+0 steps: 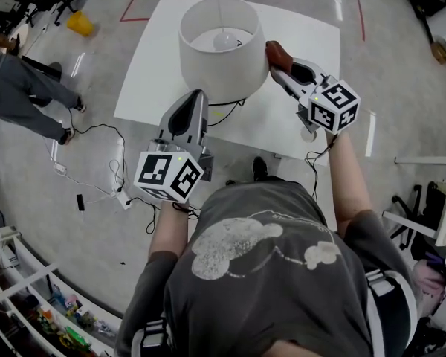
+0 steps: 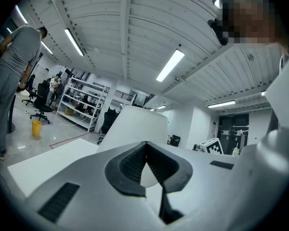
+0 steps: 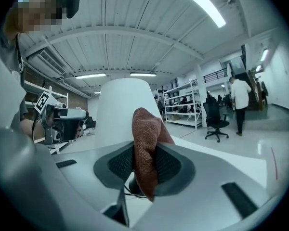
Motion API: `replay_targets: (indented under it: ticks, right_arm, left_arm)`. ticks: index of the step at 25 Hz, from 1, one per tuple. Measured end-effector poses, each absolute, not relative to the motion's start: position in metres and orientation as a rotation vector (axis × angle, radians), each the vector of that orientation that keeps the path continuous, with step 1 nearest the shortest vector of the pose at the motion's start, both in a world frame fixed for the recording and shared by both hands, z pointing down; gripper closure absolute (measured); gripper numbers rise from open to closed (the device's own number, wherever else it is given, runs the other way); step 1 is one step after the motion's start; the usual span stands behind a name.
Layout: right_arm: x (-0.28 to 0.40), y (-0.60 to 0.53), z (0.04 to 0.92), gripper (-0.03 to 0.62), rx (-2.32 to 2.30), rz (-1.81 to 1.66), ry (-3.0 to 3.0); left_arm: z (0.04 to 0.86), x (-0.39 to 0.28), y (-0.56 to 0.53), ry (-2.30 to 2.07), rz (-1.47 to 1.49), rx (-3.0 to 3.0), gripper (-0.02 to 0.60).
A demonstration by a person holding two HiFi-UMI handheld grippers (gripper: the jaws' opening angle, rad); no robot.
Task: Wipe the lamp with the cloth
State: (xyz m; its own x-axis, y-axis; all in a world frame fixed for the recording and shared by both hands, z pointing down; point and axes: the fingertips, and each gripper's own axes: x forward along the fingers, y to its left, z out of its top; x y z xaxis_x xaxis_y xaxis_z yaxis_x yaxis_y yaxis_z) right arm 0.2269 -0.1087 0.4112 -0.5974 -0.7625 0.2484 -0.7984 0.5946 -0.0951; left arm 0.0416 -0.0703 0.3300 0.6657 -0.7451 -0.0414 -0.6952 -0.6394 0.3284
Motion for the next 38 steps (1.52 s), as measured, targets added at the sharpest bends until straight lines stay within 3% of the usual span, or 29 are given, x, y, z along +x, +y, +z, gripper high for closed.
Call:
replay_targets:
  ticks: [8, 21, 38]
  right_arm:
    - [0.229, -0.093, 0.423, 0.497, 1.36, 0.33, -2.552]
    - [0.2, -0.091, 0.289, 0.497, 1.504, 0.014, -2.726]
    - [0.172, -0.059, 0.376, 0.498, 1.168, 0.081, -2.676]
  left_arm:
    - [0.338, 0.037, -0.068, -1.093, -0.25, 2.596, 0.574]
    - [0.316, 0.032, -0.065, -0.99, -0.294, 2.666, 0.574]
    - [0.328, 0.05, -0.043, -1.137, -0.224, 2.586, 0.574]
